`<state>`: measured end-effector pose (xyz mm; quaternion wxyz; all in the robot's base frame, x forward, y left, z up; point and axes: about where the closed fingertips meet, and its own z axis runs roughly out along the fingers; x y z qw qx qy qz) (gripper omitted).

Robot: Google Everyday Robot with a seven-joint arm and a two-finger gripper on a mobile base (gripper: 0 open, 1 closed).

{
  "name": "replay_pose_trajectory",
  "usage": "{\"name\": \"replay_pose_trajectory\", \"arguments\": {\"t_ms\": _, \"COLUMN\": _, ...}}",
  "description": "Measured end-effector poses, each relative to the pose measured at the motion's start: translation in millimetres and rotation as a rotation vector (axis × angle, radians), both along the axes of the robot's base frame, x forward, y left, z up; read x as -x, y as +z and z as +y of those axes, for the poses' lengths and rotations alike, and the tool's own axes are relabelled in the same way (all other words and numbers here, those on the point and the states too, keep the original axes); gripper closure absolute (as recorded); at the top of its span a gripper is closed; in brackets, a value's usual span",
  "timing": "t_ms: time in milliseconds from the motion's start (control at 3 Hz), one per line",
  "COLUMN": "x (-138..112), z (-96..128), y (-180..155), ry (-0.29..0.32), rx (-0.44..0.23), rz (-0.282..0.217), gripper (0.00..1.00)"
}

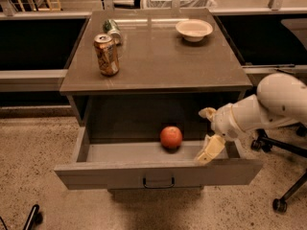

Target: Pick apple from top drawer and place on counter

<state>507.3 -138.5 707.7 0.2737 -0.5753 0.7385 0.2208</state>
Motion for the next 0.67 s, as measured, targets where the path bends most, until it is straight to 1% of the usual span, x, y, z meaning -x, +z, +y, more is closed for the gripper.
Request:
{"name": "replay_pose_trajectory", "arguments": {"t_ms": 333, "x": -16.3, "z": -1.8, "y": -1.7, "ry": -0.042, "rx": -0.002, "rz": -0.046, "gripper": 0.00}}
{"name": "replay_pose_trajectory", "arguments": {"t_ms": 667, "x": -17.7, "z": -0.9, "y": -2.8, "ry": -0.047, "rx": -0.012, "rz": -0.049, "gripper": 0.00}}
